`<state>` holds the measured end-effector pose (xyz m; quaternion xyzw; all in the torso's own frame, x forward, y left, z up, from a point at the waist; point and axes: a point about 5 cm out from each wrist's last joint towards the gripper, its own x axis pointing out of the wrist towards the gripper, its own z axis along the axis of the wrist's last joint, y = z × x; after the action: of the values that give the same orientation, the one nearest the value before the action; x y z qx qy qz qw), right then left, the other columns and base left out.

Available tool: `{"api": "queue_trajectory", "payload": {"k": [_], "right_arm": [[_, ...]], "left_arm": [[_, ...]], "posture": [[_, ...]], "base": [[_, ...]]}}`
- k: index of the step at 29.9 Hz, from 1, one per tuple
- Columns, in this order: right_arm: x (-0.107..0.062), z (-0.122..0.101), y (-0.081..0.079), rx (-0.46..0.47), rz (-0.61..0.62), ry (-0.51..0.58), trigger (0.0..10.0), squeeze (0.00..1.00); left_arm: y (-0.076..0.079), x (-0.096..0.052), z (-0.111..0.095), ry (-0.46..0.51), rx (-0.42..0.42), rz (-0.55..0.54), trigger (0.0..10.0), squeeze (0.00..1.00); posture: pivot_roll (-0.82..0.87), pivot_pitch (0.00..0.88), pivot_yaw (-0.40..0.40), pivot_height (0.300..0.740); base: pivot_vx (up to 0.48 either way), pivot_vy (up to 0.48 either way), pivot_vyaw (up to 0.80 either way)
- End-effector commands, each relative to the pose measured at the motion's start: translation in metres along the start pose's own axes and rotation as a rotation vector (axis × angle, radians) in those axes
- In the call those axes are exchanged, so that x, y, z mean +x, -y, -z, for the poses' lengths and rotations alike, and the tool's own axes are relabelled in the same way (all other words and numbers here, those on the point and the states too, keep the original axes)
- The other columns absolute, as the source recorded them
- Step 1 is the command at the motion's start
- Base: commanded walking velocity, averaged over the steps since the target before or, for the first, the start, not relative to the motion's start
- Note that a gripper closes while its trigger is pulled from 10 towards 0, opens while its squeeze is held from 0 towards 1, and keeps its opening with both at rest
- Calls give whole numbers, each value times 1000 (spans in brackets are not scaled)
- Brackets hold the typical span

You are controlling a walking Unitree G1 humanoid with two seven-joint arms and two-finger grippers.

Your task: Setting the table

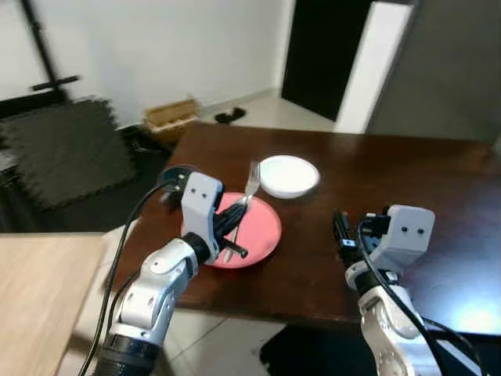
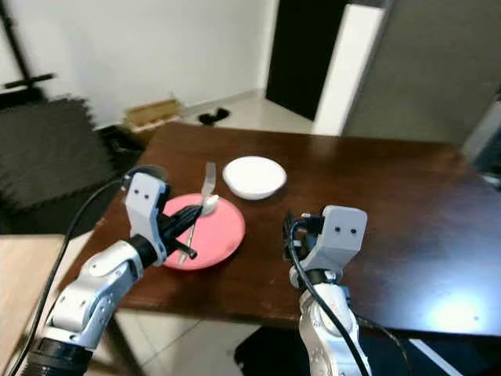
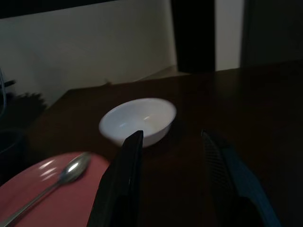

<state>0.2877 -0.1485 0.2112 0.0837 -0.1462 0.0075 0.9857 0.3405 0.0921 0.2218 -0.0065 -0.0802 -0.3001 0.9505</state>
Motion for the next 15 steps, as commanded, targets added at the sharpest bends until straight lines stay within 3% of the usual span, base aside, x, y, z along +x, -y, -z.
{"api": "queue_trajectory", "payload": {"k": [1,4,15], "right_arm": [[-1,0,-2,1,-4,0,10000,0],[-1,0,-2,-6,-7,4,10000,0],[-1,0,-3,-12,-20,9,10000,0]], "left_arm": [[-2,-2,3,-8,-4,-1,10000,0],[-2,-2,4,-10,-12,-8,10000,0],[-7,-5,3,4,-36,-53,10000,0]], "posture": [[-45,59,29,740],[-45,60,27,740],[-43,61,27,740]], "base": [[394,0,-800],[266,0,-267],[0,0,0]]}}
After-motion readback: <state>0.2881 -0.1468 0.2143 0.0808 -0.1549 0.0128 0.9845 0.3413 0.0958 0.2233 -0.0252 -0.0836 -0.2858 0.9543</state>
